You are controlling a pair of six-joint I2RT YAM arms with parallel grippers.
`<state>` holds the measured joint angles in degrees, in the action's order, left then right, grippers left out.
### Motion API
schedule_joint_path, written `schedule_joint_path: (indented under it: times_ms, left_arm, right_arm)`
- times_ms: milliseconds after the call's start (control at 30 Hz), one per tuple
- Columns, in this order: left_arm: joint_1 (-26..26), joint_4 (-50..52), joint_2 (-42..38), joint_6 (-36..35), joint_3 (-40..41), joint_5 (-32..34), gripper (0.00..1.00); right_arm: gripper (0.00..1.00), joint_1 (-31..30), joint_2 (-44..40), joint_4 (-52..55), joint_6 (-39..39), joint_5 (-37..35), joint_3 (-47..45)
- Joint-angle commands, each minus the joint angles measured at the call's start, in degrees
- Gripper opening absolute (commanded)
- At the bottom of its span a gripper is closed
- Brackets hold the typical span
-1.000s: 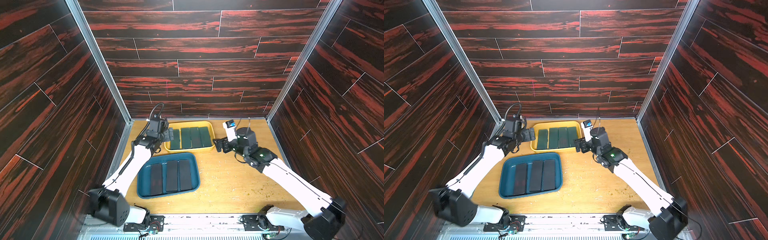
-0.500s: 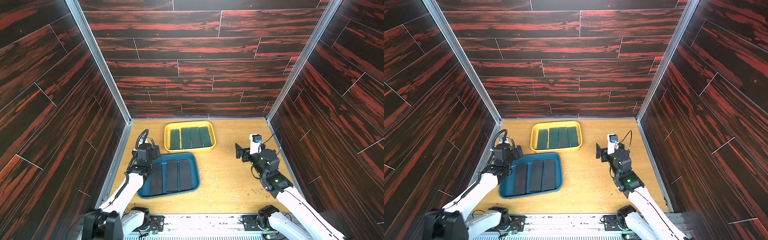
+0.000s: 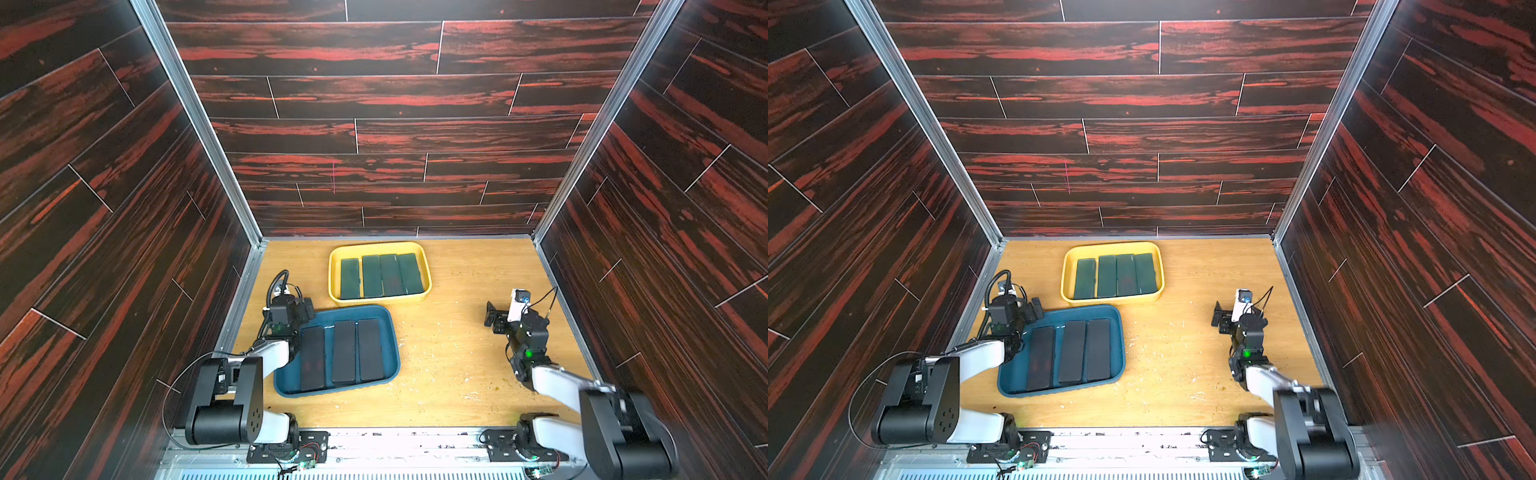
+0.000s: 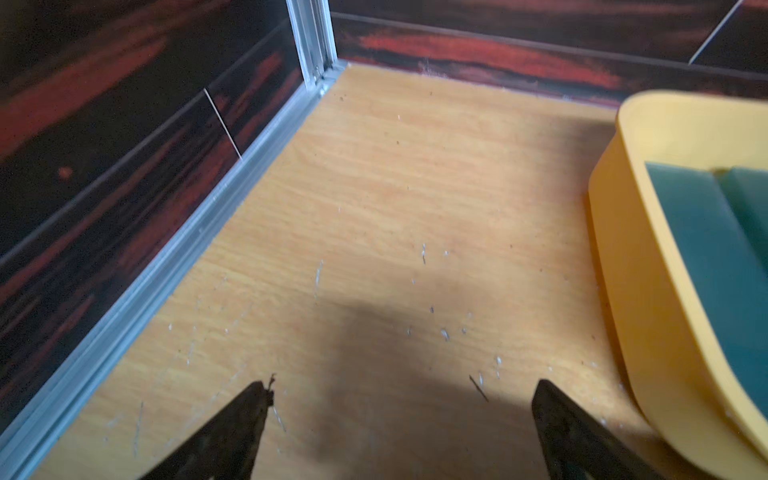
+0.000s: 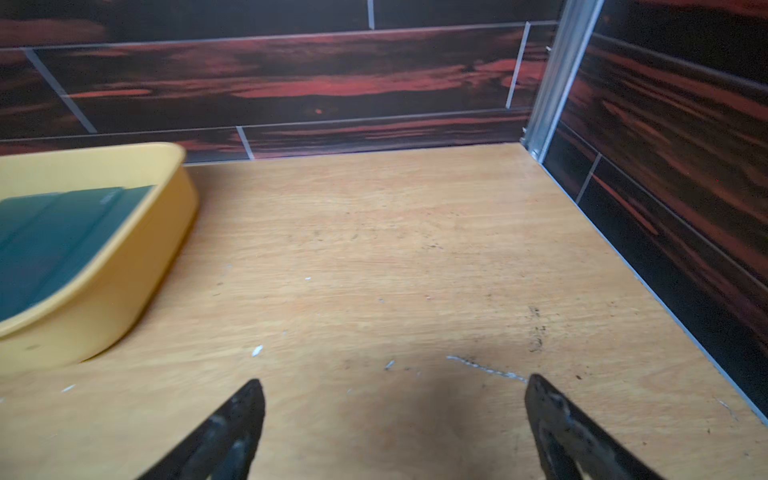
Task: Place the pencil cases by color into the storage box
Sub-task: Reset both arms
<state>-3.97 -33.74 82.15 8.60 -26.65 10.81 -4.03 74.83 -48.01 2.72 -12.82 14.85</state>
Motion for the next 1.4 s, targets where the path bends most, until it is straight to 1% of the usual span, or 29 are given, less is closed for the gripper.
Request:
schedule_joint_path:
  times_ms: [0, 33, 100, 133, 200, 233, 300, 333, 367, 400, 433, 467, 533, 567, 633, 667, 1100, 1367]
  left_arm:
    - [-1.28, -14.70, 2.52, -0.56, 5.02, -4.41, 0.99]
    - [-1.22, -18.63, 4.52, -0.72, 6.19, -4.95, 0.99]
    - [-1.22, -23.87, 7.61, -0.97, 6.37, -5.50, 0.99]
    - [-1.29, -24.28, 8.13, -1.17, 5.97, -5.80, 0.99]
    - [-1.28, -18.90, 6.40, -1.27, 4.64, -6.13, 1.00]
    - [-1.30, -14.65, 5.05, -1.58, 3.86, -6.14, 1.00]
    - [-1.30, -17.66, 6.20, -1.63, 4.60, -5.89, 1.00]
    - [-1.30, -18.94, 6.58, -1.66, 4.85, -5.84, 1.00]
    - [-1.27, -18.82, 6.46, -1.62, 4.87, -5.57, 1.00]
    - [-1.25, -17.68, 5.97, -1.59, 4.65, -5.59, 1.00]
    - [-1.30, -15.52, 5.22, -1.53, 4.22, -5.49, 1.00]
    - [-1.31, -15.35, 5.29, -1.56, 4.21, -5.32, 1.00]
    - [-1.28, -15.99, 6.05, -1.62, 3.82, -5.21, 1.00]
    - [-1.26, -14.57, 6.05, -1.66, 3.07, -4.93, 1.00]
    - [-0.90, -12.88, 6.25, -1.83, 2.13, -4.29, 1.00]
    - [-0.77, -12.60, 6.36, -1.93, 1.92, -3.98, 1.00]
    - [0.80, -12.44, 6.09, -2.80, 2.11, -0.98, 1.00]
    - [0.89, -12.32, 6.06, -2.75, 2.04, -0.96, 1.00]
  right_arm:
    - [0.97, 0.94, 3.40, -8.51, -2.00, -0.29, 1.23]
    - [0.97, 1.10, 4.32, -10.34, -2.02, -1.60, 1.13]
    - [0.97, 1.74, 4.44, -10.74, -2.07, -0.51, 1.03]
    - [0.97, 1.97, 4.36, -11.39, -2.23, -0.08, 0.66]
    - [0.97, 2.50, 4.79, -14.62, -2.62, 0.42, -0.66]
    - [0.97, 3.03, 6.41, -19.27, -2.64, 0.67, -2.11]
    - [0.99, 4.05, 12.19, -28.74, -1.65, 0.53, -4.11]
    - [0.99, 4.26, 16.46, -34.68, -2.01, 0.81, -4.57]
    - [0.99, 4.04, 16.69, -35.79, -2.23, 0.86, -4.72]
    - [0.99, 4.21, 14.43, -30.26, -1.52, 1.37, -4.05]
    - [0.98, 4.47, 14.58, -29.08, -1.74, 2.13, -3.27]
    - [0.99, 4.54, 15.99, -31.40, -2.16, 2.83, -3.25]
    - [0.98, 4.63, 14.76, -24.75, -2.11, 3.52, -1.04]
    - [0.98, 4.88, 15.31, -22.90, -2.13, 5.27, 0.53]
    - [0.99, 8.51, 14.68, -16.04, 0.34, 12.13, 3.45]
    - [0.99, 9.60, 14.92, -16.48, 0.92, 13.61, 3.39]
    - [0.99, 9.42, 14.70, -16.94, 0.70, 13.00, 3.03]
    - [0.99, 9.36, 14.89, -16.32, 0.66, 12.91, 3.43]
